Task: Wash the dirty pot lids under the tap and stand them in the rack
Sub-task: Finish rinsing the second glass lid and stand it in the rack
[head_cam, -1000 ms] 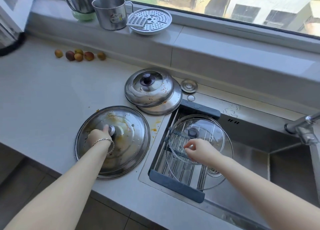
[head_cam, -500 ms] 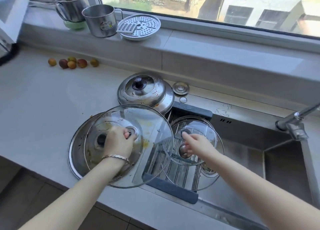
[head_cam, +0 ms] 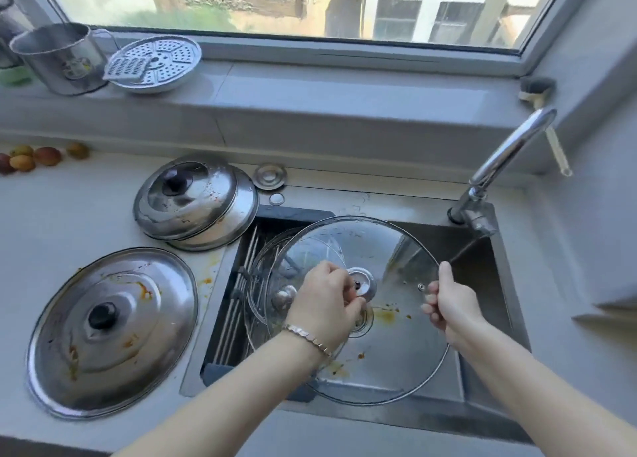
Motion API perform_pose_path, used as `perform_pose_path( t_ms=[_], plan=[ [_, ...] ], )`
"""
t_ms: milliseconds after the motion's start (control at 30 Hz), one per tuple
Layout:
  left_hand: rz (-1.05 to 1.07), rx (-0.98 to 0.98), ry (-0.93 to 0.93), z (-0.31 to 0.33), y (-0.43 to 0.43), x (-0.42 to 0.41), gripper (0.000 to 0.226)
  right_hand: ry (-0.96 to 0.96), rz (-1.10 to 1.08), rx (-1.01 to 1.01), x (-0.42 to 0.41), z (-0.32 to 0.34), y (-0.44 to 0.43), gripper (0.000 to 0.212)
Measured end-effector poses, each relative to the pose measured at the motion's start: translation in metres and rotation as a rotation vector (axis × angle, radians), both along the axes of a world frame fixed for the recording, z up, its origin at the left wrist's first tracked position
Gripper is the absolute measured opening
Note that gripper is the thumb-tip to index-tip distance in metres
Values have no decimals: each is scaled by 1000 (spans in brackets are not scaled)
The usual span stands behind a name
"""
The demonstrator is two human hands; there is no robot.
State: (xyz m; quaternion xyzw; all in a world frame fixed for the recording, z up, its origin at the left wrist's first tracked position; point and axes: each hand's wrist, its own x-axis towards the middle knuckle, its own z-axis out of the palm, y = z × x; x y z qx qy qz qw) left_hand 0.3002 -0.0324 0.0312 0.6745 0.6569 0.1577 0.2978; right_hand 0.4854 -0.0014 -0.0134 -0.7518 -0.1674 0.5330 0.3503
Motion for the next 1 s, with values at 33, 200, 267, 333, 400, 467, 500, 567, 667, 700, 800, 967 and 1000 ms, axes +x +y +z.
perform_pose_path(
  t_ms=[33, 200, 267, 333, 400, 467, 500, 567, 667, 700, 800, 967, 1000],
  plan=[
    [-13, 10, 45, -4, 3, 4, 23, -15, -22, -2, 15, -1, -1, 45],
    [346, -106, 4, -25, 17, 2, 66, -19, -100, -64, 74, -7, -6, 45],
    [578, -430, -335, -27, 26, 6, 73, 0, -109, -80, 89, -12, -6, 45],
    [749, -772, -870, -27, 31, 14, 71, 17, -91, -73, 97, -15, -3, 45],
    [769, -864, -1156, -27, 34, 20, 75, 41, -60, -63, 102, -17, 5, 45],
    [808, -786, -1212, -29, 38, 26, 69, 60, -31, -53, 104, -19, 15, 45],
    [833, -742, -1213, -30, 39, 29, 65, 70, -13, -45, 104, -20, 21, 45],
    [859, -661, -1186, -32, 43, 34, 62, 59, 54, -24, 105, -24, 34, 44],
    [885, -567, -1143, -35, 47, 39, 61, -125, 218, 18, 106, -35, 55, 50],
    [890, -541, -1131, -35, 48, 40, 61, -200, 245, 43, 107, -37, 63, 54],
    [892, -489, -1082, -33, 53, 43, 61, -289, 220, 63, 113, -38, 89, 55],
    [895, -447, -990, -31, 57, 49, 61, -232, 292, -119, 119, -40, 121, 55],
    [884, -440, -984, -31, 58, 51, 61, -245, 308, -136, 118, -42, 125, 51]
  ],
)
